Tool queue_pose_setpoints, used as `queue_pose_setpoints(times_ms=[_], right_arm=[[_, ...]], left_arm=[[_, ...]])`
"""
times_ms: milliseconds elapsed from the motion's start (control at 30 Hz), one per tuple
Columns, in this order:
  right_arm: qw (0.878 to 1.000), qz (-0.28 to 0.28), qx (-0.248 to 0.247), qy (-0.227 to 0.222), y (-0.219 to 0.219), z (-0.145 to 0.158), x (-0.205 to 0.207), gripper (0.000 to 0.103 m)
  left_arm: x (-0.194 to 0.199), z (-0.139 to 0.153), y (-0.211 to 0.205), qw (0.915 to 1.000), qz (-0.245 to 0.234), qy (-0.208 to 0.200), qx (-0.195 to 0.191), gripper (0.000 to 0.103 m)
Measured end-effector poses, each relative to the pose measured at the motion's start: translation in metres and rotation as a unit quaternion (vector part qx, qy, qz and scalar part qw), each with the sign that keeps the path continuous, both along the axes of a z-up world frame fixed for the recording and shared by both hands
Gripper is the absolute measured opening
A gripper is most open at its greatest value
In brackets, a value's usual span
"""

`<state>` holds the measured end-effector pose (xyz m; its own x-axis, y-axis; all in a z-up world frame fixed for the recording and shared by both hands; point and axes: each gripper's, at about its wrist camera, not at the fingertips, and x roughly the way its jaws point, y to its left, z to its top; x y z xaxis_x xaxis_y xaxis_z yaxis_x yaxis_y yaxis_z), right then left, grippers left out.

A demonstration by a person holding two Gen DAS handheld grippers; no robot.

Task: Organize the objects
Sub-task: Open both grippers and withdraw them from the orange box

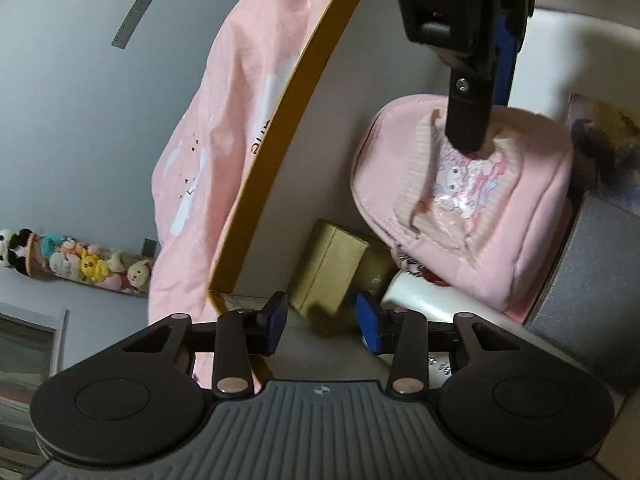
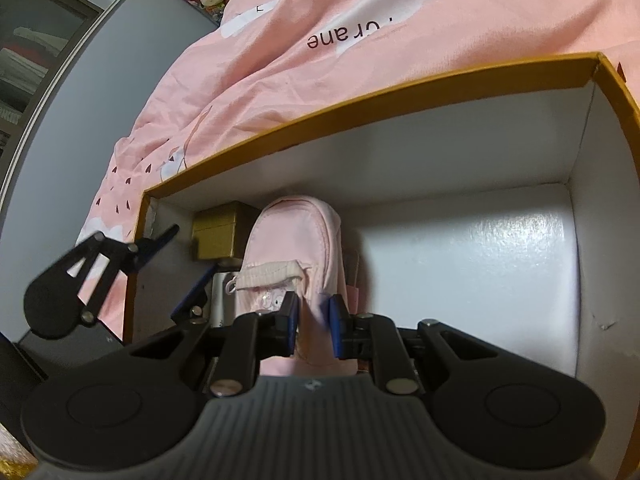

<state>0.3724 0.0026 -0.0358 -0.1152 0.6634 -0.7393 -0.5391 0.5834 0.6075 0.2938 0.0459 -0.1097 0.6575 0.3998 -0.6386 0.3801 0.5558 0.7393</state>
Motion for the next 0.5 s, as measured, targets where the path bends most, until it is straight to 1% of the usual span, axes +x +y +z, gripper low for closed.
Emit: queue_pose_setpoints(times_ms=[100, 167, 267, 333, 400, 500], right_arm=[[1.000, 0.000, 0.002, 0.005, 0.001, -0.002, 0.000, 0.018], [1.000, 0.002, 0.006, 0.007, 0.003, -0.002, 0.000, 0.018], [1.000, 0.001, 0.006, 0.006, 0.005, -0.003, -0.001, 0.018], [1.000, -0.001, 0.006, 0.007, 0.005, -0.004, -0.001, 0.018], [1.000, -0.005, 0.004, 0.006, 0.006, -0.006, -0.001, 0.017], [1.000, -0.009, -0.001, 0.008, 0.007, -0.007, -0.002, 0.018]], left_arm=[[0.000, 0.010, 0.006, 0.9993, 0.014, -0.005, -0.033, 0.049], [-0.002, 0.020, 0.011, 0.9975, 0.025, -0.003, -0.066, 0.049], [-0.005, 0.037, 0.021, 0.9903, 0.051, 0.003, -0.129, 0.049], [-0.009, 0.047, 0.028, 0.9816, 0.074, 0.004, -0.176, 0.049], [-0.012, 0.055, 0.035, 0.9703, 0.101, 0.002, -0.220, 0.049], [-0.017, 0.065, 0.044, 0.9504, 0.141, -0.006, -0.277, 0.049]])
